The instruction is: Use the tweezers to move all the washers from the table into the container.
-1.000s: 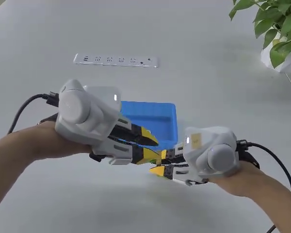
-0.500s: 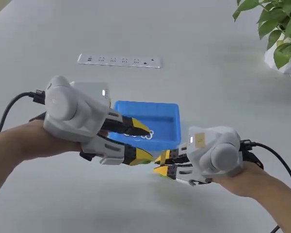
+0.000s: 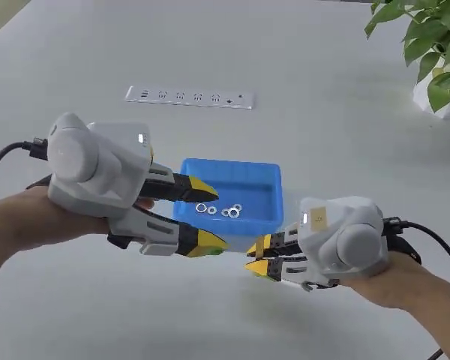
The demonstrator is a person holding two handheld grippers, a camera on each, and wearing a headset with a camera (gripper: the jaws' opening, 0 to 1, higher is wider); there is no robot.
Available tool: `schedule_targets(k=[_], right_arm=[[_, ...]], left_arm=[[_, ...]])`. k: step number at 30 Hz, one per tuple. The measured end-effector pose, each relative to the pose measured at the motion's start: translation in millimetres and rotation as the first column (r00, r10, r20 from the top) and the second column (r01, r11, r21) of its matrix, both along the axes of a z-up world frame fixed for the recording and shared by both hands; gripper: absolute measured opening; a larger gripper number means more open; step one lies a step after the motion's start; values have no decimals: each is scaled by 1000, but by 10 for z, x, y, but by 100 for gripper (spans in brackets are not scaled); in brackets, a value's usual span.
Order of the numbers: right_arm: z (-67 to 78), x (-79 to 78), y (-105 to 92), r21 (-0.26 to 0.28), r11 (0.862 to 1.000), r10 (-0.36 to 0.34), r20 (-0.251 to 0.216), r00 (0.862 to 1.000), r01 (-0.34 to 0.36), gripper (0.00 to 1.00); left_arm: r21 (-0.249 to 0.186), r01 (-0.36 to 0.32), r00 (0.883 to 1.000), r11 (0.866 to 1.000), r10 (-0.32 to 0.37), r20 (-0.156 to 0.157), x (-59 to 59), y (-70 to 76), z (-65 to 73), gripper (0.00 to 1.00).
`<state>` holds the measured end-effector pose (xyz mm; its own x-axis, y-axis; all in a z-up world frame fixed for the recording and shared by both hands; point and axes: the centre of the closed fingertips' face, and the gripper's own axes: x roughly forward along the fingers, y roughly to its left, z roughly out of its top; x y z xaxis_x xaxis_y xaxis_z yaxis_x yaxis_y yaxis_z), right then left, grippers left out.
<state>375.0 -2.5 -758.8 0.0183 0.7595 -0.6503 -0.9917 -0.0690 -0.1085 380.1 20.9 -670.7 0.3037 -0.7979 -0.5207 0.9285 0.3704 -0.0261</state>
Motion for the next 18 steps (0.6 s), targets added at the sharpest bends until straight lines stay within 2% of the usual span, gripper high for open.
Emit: schedule_targets(k=[12, 18], right_arm=[[320, 134, 96, 39, 999, 13, 18, 1000, -13, 8], [493, 312, 178, 79, 997, -2, 30, 1000, -1, 9]], left_arm=[[-26, -65, 998, 998, 65, -4, 43, 158, 98, 57], [-29, -100, 995, 995, 100, -4, 79, 231, 124, 62]])
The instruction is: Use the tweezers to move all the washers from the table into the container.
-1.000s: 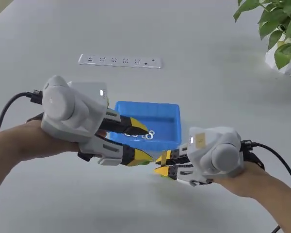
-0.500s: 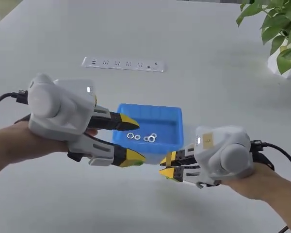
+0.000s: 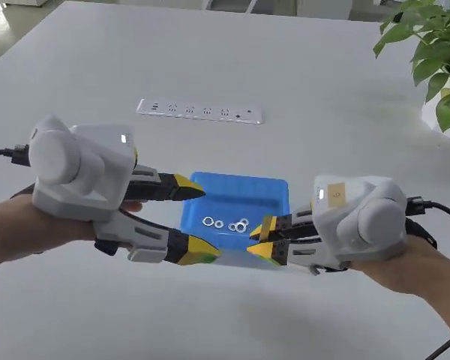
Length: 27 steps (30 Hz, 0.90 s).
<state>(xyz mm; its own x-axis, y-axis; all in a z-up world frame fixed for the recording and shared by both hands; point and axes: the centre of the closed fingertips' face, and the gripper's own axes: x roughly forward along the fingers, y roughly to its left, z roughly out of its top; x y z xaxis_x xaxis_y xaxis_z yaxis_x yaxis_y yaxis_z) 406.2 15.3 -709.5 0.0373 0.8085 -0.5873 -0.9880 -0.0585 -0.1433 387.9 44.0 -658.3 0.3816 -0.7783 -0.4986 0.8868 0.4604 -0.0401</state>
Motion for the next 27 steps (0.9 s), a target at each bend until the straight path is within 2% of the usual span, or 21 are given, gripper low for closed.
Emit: schedule_targets(k=[5, 10, 27], right_arm=[[72, 180, 59, 23, 1000, -14, 14, 1000, 13, 9], [70, 302, 99, 31, 999, -16, 20, 1000, 15, 9], [-172, 533, 194, 21, 1000, -8, -5, 1000, 8, 9]], left_arm=[[-1, -30, 1000, 1000, 30, -5, 34, 58, 6, 68], [-11, -51, 999, 999, 51, -11, 68, 99, 22, 72], [-41, -139, 990, 989, 138, -32, 114, 273, 62, 91]])
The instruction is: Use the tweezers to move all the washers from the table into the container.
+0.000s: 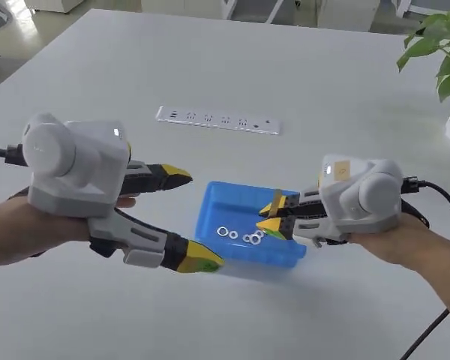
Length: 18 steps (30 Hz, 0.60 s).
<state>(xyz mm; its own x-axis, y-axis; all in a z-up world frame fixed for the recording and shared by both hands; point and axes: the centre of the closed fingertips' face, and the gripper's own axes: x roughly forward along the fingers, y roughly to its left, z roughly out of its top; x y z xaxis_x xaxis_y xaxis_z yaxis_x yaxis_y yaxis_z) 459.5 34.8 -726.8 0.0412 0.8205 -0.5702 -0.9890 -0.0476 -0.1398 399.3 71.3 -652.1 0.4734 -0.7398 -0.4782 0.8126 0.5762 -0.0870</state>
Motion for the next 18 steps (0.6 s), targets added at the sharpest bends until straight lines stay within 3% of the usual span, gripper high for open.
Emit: schedule_targets(k=[6, 18], right_arm=[[-101, 31, 10, -12, 1000, 2, -17, 1000, -2, 9], [-265, 56, -24, -32, 999, 0, -47, 999, -2, 9]], left_arm=[[-16, -22, 1000, 1000, 22, 3, 7, 15, 8, 99], [-23, -6, 1000, 1000, 6, 1, 31, -50, -20, 99]])
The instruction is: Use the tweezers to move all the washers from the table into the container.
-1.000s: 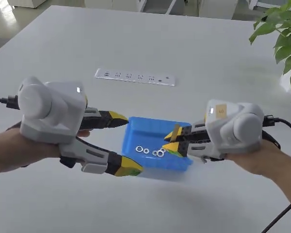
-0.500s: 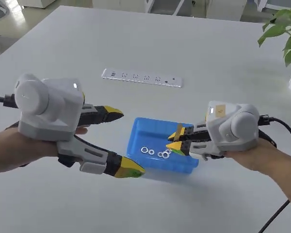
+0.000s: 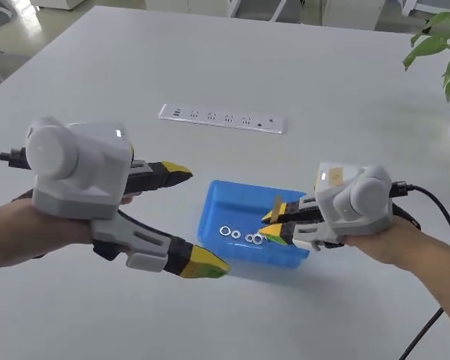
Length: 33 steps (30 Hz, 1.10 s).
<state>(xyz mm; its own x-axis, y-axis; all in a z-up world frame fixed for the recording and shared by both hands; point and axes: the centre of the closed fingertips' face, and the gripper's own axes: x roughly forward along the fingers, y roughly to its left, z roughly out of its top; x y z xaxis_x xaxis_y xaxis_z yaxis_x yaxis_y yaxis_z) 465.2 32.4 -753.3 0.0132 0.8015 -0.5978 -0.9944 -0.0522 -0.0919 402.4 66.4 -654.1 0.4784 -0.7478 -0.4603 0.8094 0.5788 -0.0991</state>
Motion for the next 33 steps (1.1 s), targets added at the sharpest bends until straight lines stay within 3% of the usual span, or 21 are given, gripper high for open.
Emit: schedule_targets(k=[13, 21, 31, 33], right_arm=[[-127, 31, -30, -9, 1000, -9, -14, 1000, 9, 9], [-125, 42, -31, -5, 1000, -15, -18, 1000, 14, 9], [-129, 36, -32, -9, 1000, -10, -17, 1000, 10, 9], [-129, 36, -34, -10, 1000, -11, -18, 1000, 11, 9]], left_arm=[[8, 26, 1000, 1000, -26, -11, 114, -150, -35, 98], [30, 60, 998, 998, -60, 13, 276, -255, -23, 83], [60, 117, 993, 991, -118, 20, 444, -395, -56, 74], [67, 137, 990, 988, -139, 37, 481, -432, -66, 71]])
